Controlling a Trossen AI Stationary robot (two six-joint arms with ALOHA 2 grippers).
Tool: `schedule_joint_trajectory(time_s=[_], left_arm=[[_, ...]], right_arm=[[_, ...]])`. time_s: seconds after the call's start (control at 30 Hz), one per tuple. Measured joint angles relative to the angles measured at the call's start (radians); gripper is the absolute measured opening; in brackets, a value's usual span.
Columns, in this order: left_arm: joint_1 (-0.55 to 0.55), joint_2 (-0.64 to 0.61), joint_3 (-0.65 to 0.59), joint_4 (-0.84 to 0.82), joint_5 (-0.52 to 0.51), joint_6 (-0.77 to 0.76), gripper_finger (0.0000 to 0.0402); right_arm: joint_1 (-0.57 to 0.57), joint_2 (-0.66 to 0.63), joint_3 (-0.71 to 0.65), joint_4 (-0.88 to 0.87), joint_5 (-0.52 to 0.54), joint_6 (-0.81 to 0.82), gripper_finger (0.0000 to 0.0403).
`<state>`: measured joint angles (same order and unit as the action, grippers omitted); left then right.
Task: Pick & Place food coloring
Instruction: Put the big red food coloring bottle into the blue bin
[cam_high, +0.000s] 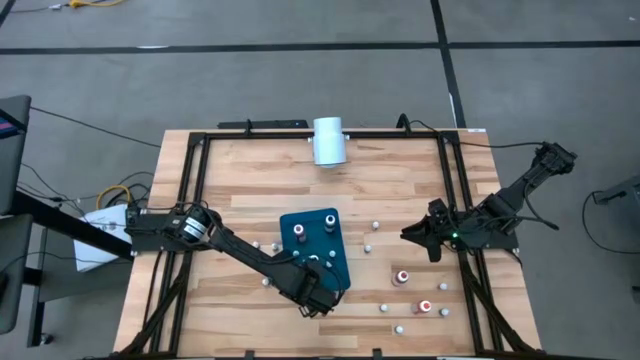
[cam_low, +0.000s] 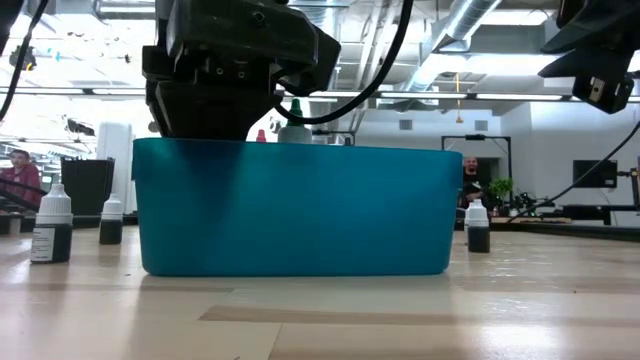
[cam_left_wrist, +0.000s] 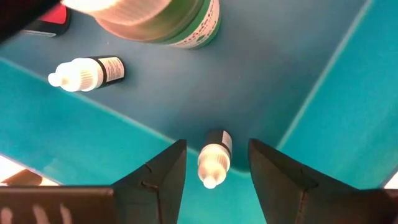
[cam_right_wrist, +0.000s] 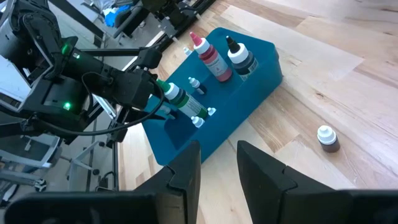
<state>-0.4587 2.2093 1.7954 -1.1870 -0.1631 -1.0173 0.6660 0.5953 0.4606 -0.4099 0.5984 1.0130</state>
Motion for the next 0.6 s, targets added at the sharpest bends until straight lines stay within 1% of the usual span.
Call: schedule_joint_trajectory(time_s=[0.27,0.6], left_arm=[[0.0,-0.001,0.025,-0.047,-0.002,-0.012,0.0165],[0.0,-0.002,0.131,-0.175,-0.018,-0.015,0.0165]], right_arm=[[0.0,0.0,0.0,0.0,0.0,0.0,0.0095],[0.0,0.0,0.0,0.0,0.0,0.0,0.0095]])
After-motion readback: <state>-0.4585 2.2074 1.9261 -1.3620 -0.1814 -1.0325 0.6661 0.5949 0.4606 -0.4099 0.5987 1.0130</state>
